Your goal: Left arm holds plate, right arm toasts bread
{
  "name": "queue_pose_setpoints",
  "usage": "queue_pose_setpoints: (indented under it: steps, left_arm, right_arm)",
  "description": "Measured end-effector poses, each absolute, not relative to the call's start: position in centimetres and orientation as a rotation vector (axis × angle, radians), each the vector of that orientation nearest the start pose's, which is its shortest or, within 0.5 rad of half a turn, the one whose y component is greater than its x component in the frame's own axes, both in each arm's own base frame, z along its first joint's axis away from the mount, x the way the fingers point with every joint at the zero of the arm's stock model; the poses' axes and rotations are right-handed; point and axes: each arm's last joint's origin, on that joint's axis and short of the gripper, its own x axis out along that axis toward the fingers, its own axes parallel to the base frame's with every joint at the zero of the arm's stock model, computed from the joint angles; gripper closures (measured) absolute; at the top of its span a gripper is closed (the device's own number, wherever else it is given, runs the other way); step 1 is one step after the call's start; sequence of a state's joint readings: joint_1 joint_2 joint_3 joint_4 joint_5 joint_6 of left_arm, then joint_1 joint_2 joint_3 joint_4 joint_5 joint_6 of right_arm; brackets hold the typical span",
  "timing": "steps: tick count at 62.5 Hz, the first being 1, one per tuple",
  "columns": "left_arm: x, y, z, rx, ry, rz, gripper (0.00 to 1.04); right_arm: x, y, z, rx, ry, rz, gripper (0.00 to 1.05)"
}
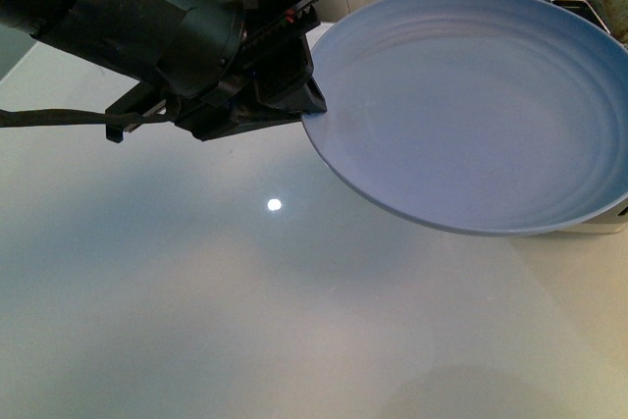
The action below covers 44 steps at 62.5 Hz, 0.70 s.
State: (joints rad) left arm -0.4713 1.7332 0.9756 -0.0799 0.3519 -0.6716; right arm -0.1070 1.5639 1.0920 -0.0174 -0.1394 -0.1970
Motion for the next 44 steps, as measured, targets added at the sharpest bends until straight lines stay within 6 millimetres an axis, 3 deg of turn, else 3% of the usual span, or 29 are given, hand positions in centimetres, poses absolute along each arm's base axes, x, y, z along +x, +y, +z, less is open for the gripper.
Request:
queue_pose_setpoints:
  steps: [44]
  left_arm:
    - [30.4, -16.6, 16.9, -0.548, 1.077, -0.466, 1.02]
  right_arm:
    - [35.5, -2.8, 22.3, -0.191, 0.616, 0.072, 1.02]
